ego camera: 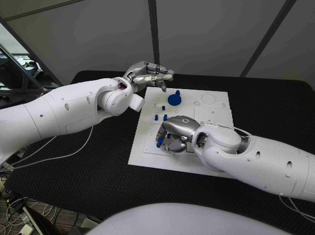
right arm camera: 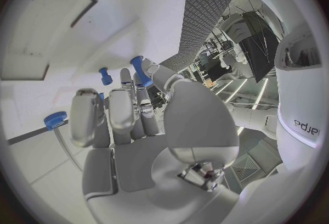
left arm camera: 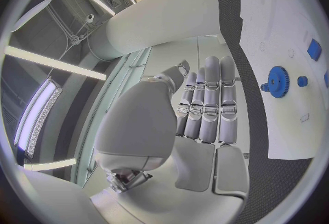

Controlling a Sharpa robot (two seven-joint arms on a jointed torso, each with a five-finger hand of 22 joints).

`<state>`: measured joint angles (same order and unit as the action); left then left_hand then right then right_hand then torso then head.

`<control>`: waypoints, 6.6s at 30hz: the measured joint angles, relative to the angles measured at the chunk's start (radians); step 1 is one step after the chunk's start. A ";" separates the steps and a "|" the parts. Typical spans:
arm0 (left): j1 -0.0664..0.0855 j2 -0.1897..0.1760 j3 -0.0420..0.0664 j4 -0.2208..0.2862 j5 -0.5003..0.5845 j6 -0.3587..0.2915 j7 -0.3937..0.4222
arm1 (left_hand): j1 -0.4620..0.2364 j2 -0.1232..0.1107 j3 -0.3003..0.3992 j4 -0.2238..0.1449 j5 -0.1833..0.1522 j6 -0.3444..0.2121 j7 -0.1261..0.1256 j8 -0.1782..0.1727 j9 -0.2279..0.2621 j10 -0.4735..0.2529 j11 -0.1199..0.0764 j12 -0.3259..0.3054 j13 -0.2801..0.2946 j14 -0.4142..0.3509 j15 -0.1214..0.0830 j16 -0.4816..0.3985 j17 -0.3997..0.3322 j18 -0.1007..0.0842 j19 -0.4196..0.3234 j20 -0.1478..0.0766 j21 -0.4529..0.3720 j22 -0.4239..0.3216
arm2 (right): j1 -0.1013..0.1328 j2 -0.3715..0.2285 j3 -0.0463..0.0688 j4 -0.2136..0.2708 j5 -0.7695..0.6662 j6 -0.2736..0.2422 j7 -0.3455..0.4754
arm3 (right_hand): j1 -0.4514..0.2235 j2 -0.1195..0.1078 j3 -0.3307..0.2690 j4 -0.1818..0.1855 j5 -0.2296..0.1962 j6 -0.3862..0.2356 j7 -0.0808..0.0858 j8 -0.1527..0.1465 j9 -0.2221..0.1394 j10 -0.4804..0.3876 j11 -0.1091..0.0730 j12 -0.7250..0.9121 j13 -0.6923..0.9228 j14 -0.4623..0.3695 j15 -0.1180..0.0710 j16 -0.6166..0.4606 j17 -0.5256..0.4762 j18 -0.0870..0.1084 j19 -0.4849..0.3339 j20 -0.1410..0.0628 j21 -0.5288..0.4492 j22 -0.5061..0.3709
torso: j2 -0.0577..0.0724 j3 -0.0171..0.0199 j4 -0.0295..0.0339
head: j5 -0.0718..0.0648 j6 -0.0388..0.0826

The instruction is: Assemble the parts on the task board

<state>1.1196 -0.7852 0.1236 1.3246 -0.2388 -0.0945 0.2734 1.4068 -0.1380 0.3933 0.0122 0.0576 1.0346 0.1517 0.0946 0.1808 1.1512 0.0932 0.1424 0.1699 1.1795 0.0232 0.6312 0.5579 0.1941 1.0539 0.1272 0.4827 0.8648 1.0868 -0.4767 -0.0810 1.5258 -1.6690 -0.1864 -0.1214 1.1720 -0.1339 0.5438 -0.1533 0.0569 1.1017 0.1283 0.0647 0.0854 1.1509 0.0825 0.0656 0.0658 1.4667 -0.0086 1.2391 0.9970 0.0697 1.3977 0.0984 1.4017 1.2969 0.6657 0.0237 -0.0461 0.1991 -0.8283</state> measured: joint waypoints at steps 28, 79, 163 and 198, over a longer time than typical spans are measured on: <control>0.000 -0.008 0.000 -0.004 0.000 0.003 -0.003 | 0.000 0.000 0.000 0.000 0.000 0.000 0.000 0.000 0.000 0.000 0.000 0.000 0.001 0.000 0.000 0.000 0.000 0.000 0.000 0.000 0.000 -0.001 | -0.003 -0.200 0.031 0.153 0.091 -0.194 0.071 | 0.002 -0.026 -0.101 0.013 0.000 -0.055 0.001 0.000 -0.013 -0.019 -0.005 0.074 0.021 -0.003 0.011 -0.017 -0.033 0.000 0.011 0.010 0.003 0.011 | -0.005 0.0000 -0.0035 | -0.016 0.021; 0.000 -0.026 -0.006 0.019 0.000 0.006 -0.005 | 0.000 0.000 0.000 0.000 0.000 0.000 0.000 0.000 0.001 0.000 0.000 0.000 0.002 0.000 0.000 0.000 0.000 0.000 0.000 0.000 -0.004 -0.002 | -0.094 -0.467 0.094 0.298 0.311 -0.210 -0.534 | -0.039 -0.086 -0.400 0.428 0.012 -0.033 -0.080 0.102 0.551 0.318 -0.106 1.410 1.242 0.000 -0.083 0.234 0.311 -0.047 0.066 -0.070 0.143 0.011 | -0.015 -0.0132 -0.0200 | -0.172 0.040; 0.000 -0.026 -0.007 0.024 0.000 0.016 -0.010 | 0.000 0.000 -0.003 -0.003 0.000 0.000 0.000 -0.004 0.001 0.000 0.000 0.000 0.003 0.000 0.000 -0.004 0.000 0.000 0.000 0.000 -0.008 -0.003 | -0.102 -0.278 0.095 0.235 0.359 -0.237 -0.523 | -0.028 -0.058 -0.397 0.439 0.257 0.016 -0.104 0.098 0.704 0.318 -0.120 1.410 1.242 0.000 -0.090 0.242 0.311 -0.047 0.070 -0.081 0.143 0.010 | -0.015 -0.0141 -0.0196 | -0.157 0.039; 0.000 -0.026 -0.007 0.022 0.000 0.018 -0.011 | 0.000 0.000 -0.003 -0.003 0.000 0.000 0.000 -0.004 0.001 0.000 0.000 0.000 0.003 0.000 0.000 -0.004 0.000 0.000 0.000 0.000 -0.008 -0.004 | -0.102 -0.353 0.094 0.288 0.280 -0.256 -0.508 | 0.054 -0.001 -0.569 0.384 0.115 0.046 -0.109 0.061 0.786 0.314 -0.131 1.401 1.242 0.000 -0.097 0.238 0.311 -0.047 0.069 -0.088 0.143 0.010 | -0.016 -0.0126 -0.0224 | -0.154 0.036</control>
<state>1.1194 -0.8117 0.1169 1.3468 -0.2385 -0.0761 0.2624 1.4068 -0.1380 0.3905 0.0095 0.0576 1.0346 0.1517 0.0905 0.1817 1.1512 0.0932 0.1424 0.1732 1.1795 0.0232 0.6274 0.5582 0.1942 1.0539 0.1272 0.4749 0.8608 0.9847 -0.8295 0.0130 1.8139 -1.3888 -0.4422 -0.6295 1.2255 -0.1349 -0.0256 0.2306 0.1721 1.1481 0.0196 0.1261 0.8716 1.4649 -0.0486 1.4666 1.3075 1.4667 -0.1055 1.4772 1.3077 0.0227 1.4670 0.0102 1.5450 1.3073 0.6493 0.0111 -0.0685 0.0454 -0.7921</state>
